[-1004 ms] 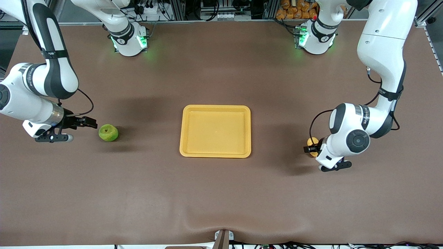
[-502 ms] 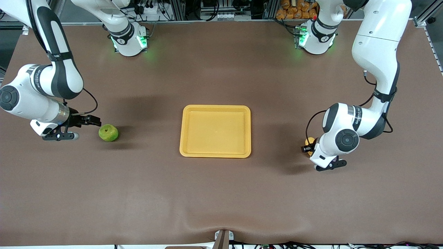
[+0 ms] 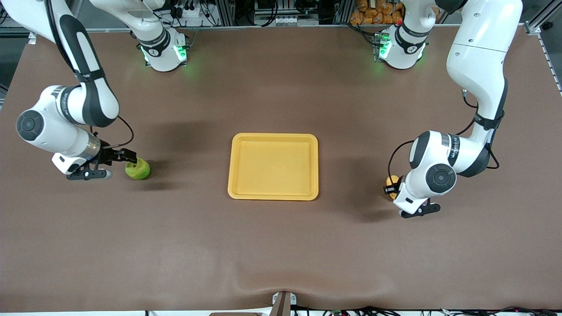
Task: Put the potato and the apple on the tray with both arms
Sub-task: 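Grasp the potato with the left gripper while the right gripper grasps the apple, then carry the yellow potato with the left gripper onto the yellow tray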
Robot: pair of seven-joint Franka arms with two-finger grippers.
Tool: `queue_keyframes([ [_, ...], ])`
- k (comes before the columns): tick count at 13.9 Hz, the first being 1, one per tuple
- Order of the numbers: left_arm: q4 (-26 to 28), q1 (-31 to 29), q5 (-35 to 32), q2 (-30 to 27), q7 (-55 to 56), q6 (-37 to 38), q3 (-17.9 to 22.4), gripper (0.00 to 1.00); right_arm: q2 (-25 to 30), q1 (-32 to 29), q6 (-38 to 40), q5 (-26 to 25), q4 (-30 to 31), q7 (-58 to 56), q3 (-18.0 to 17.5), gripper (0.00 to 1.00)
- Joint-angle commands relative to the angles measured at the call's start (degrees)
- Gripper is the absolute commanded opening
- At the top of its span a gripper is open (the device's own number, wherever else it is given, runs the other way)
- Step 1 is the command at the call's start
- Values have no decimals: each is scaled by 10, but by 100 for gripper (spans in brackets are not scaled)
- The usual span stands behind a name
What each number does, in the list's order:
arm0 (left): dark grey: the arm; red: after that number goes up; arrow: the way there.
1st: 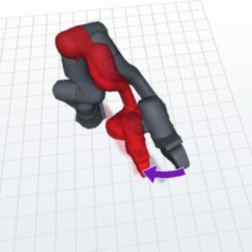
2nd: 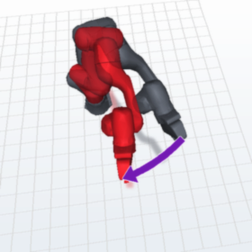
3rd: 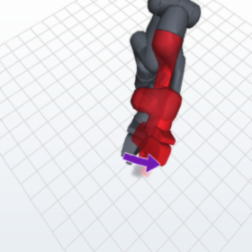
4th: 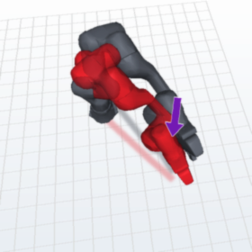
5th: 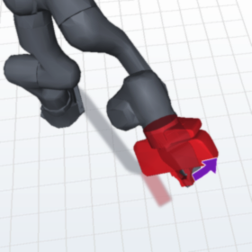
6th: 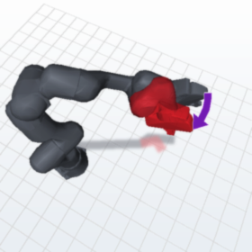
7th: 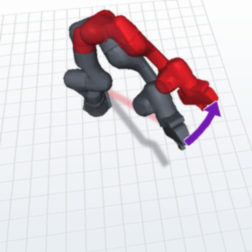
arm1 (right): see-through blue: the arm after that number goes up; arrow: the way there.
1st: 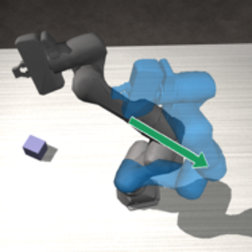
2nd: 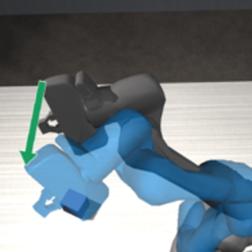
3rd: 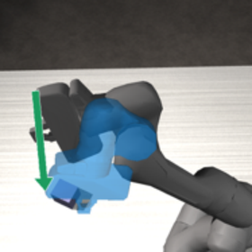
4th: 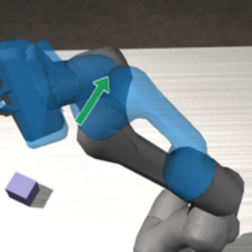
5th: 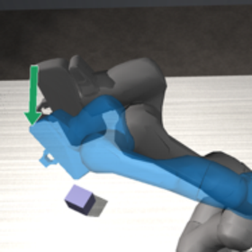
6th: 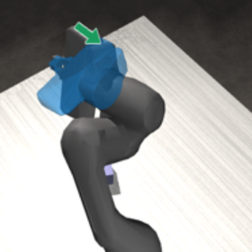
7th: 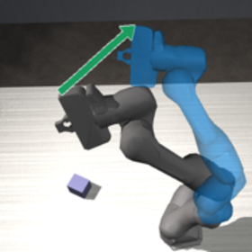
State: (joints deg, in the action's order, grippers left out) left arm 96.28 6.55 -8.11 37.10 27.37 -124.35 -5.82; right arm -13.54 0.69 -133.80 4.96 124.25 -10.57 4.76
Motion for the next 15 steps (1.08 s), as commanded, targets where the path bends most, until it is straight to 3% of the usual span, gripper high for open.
queue_keyframes([
  [1, -30, 21, -14, -11, 17, 45, 1, 9, -17, 5, -29, 6, 2, 15, 2, 100],
  [3, -34, 31, -14, -21, 16, 53, 0, 2, -27, 8, -42, 6, 2, 17, 2, 100],
  [15, -35, 44, -8, -39, 62, 54, -81, 0, -43, 8, -66, 6, 1, 17, 2, 100],
])
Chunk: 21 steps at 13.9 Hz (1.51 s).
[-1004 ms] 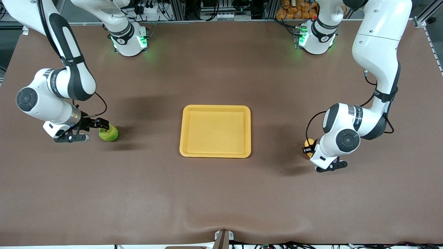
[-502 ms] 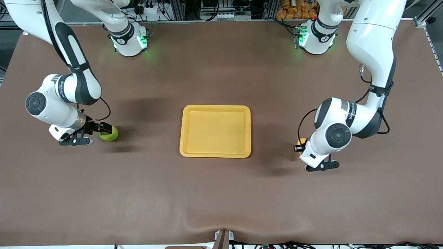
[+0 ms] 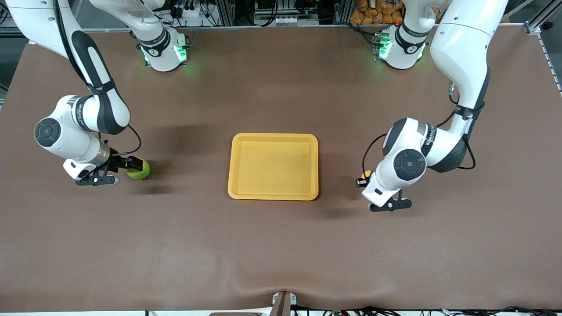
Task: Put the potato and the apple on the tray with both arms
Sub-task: 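Carry the yellow potato with the left gripper onto the yellow tray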
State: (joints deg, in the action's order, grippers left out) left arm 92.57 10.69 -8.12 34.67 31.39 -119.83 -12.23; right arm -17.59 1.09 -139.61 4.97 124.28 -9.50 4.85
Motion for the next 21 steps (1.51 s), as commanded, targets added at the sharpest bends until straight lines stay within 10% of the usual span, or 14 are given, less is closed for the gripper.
queue_keyframes([
  [1, 2, 6, -9, -14, 36, 9, -30, 0, -3, 4, -7, 6, 1, 6, 2, 100],
  [21, -75, 162, -20, 88, 169, -56, -30, 4, -27, 14, -106, 6, 52, 21, 2, 100],
])
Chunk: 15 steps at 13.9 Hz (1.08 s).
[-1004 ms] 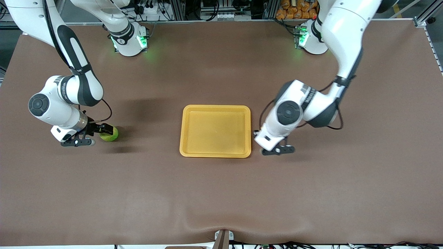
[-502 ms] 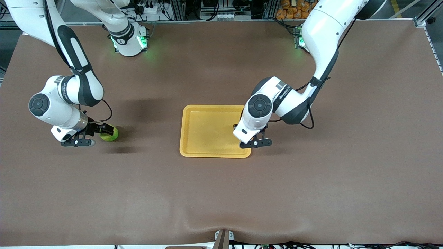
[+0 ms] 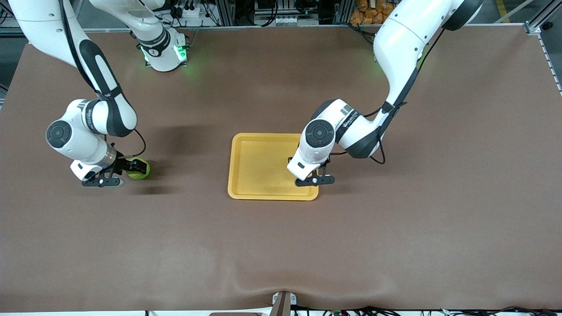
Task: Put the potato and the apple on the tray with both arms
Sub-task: 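Carry the yellow potato with the left gripper onto the yellow tray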
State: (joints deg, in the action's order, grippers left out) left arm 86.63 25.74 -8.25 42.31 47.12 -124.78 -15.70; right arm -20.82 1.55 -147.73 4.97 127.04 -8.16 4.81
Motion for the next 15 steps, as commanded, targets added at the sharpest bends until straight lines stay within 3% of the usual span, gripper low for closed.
queue_keyframes([
  [1, -16, 12, -28, 15, 12, -6, 5, 6, 6, 12, -32, 6, 32, 8, 2, 100],
  [2, -16, 12, -35, 20, 14, -6, 5, 8, 7, 13, -34, 6, 41, 8, 2, 100],
  [3, -16, 12, -40, 24, 13, -7, 5, 17, 7, 14, -39, 6, 46, 7, 2, 100],
  [4, -16, 12, -47, 29, 13, -7, 5, 36, 7, 17, -47, 5, 52, 7, 2, 100],
  [5, -16, 12, -57, 30, 11, -7, 5, 44, 7, 17, -55, 5, 54, 7, 2, 100],
  [6, -16, 11, -62, 31, 9, -7, 5, 59, 6, 18, -57, 5, 55, 7, 2, 100],
  [7, -16, 11, -62, 31, 9, -7, 5, 79, 6, 18, -60, 5, 54, 7, 2, 100],
  [8, -16, 11, -62, 30, 9, -7, 5, 100, 6, 17, -62, 5, 54, 3, 2, 90],
  [9, -16, 9, -62, 28, 4, -7, 5, 100, 6, 17, -62, 5, 54, 2, 2, 60],
  [10, -16, 5, -62, 24, -4, -7, 5, 100, 6, 15, -62, 5, 54, 1, 2, 38],
  [11, -17, 5, -62, 20, -4, -6, 4, 100, 7, 15, -62, 5, 53, 1, 2, 22],
  [13, -17, -7, -62, -2, -11, 0, 5, 100, 8, 17, -61, 5, 52, 3, 2, 3],
  [15, -16, -33, -64, -23, -16, 2, 4, 100, 9, 20, -56, 5, 50, 1, 2, 0],
])
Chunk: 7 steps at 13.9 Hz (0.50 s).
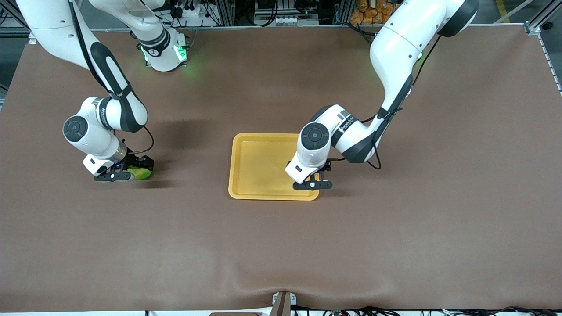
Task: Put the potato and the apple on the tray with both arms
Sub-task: 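Release the potato on the tray and raise the left gripper away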
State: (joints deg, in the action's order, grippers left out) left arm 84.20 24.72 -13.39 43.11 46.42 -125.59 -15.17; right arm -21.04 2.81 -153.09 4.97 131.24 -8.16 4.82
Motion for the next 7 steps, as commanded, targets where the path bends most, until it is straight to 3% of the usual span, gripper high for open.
queue_keyframes([
  [1, 8, -26, -12, -44, -13, 12, -1, 100, 11, 11, 2, 4, 5, -6, 2, 0],
  [7, 7, -120, -12, -151, -155, 122, 2, 100, 20, 47, 127, 4, -56, -145, -2, 0],
])
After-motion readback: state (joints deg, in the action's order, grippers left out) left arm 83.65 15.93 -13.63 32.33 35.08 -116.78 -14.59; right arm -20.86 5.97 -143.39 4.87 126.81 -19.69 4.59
